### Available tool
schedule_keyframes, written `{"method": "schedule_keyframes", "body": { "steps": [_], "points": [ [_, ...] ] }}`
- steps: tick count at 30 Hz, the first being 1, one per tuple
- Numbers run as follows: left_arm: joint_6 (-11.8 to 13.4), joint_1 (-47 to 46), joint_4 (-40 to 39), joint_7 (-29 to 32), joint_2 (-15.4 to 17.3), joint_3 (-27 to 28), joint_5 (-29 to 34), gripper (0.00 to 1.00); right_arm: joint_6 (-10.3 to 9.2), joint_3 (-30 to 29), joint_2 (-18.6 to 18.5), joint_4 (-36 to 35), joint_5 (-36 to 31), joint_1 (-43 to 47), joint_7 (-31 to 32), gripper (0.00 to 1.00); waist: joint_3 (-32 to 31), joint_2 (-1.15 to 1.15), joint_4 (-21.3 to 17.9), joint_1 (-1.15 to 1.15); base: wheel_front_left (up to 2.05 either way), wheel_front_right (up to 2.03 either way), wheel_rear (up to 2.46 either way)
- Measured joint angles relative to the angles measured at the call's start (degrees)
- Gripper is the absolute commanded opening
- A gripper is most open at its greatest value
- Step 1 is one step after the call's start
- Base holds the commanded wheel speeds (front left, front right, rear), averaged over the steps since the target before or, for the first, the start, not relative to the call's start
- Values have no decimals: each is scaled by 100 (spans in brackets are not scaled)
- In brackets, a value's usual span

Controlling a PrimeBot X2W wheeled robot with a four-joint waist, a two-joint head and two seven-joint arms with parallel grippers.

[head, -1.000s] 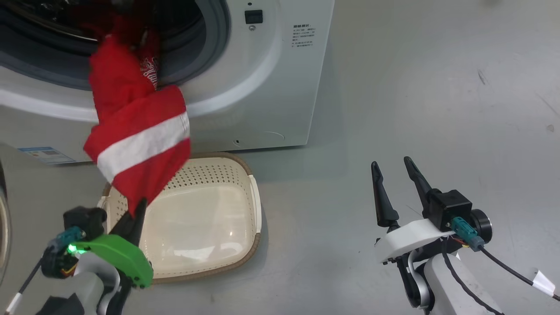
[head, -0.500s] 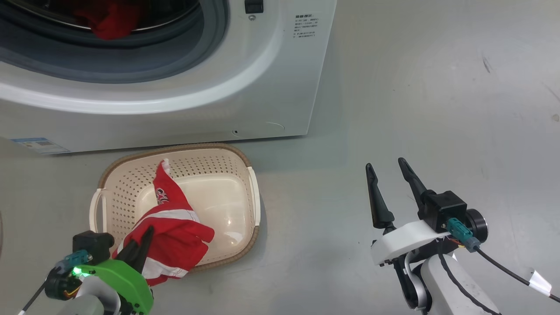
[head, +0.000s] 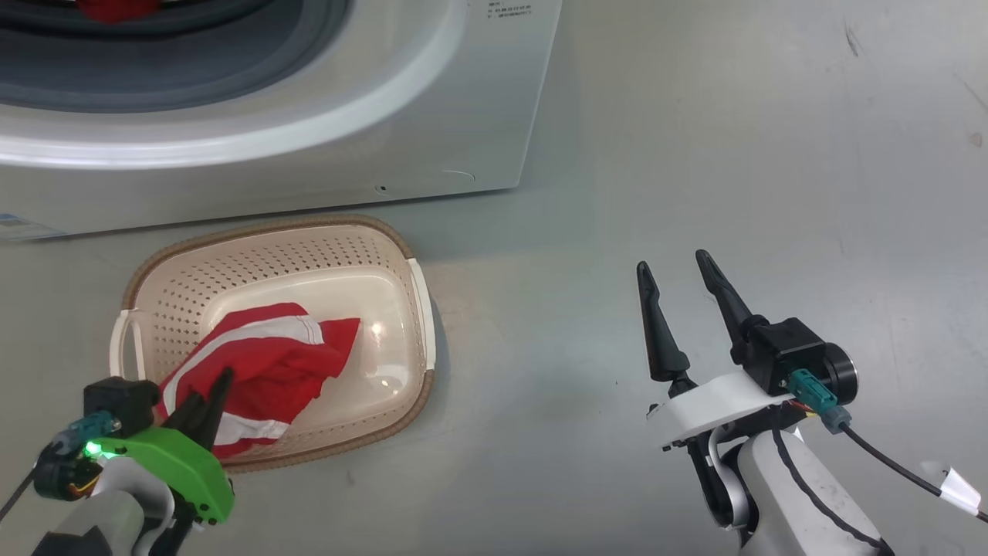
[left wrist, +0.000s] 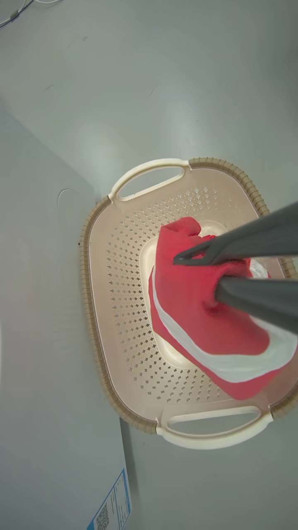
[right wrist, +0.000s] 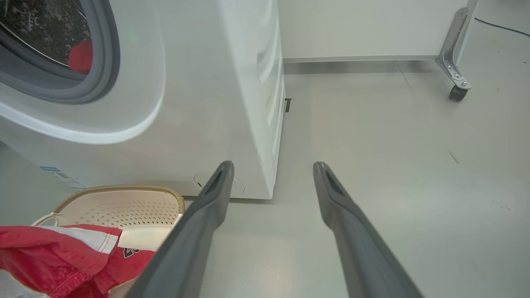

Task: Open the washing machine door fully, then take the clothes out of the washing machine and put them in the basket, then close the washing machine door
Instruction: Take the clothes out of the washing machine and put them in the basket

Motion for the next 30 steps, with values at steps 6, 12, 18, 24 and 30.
{"method": "schedule_keyframes", "body": {
  "steps": [6,12,18,24,30],
  "points": [
    [0,-246,121,0,90,145,0,0,0,41,0,-149,1,-41,0,100,353,0,-130,0,0,0,0],
    [0,-482,201,-1,204,221,41,0,0,68,0,-282,4,-165,0,100,699,0,-284,0,0,0,0],
    [0,-514,383,-1,285,260,97,100,0,100,1,-339,9,-248,0,100,917,0,-439,0,0,0,0],
    [0,-533,546,-2,187,203,255,100,0,-77,1,-333,8,-247,0,100,976,0,-573,0,0,0,0],
    [-1,-579,504,-2,78,358,332,100,0,-163,2,-314,2,-247,0,100,830,0,-519,0,0,0,0]
  ]
}}
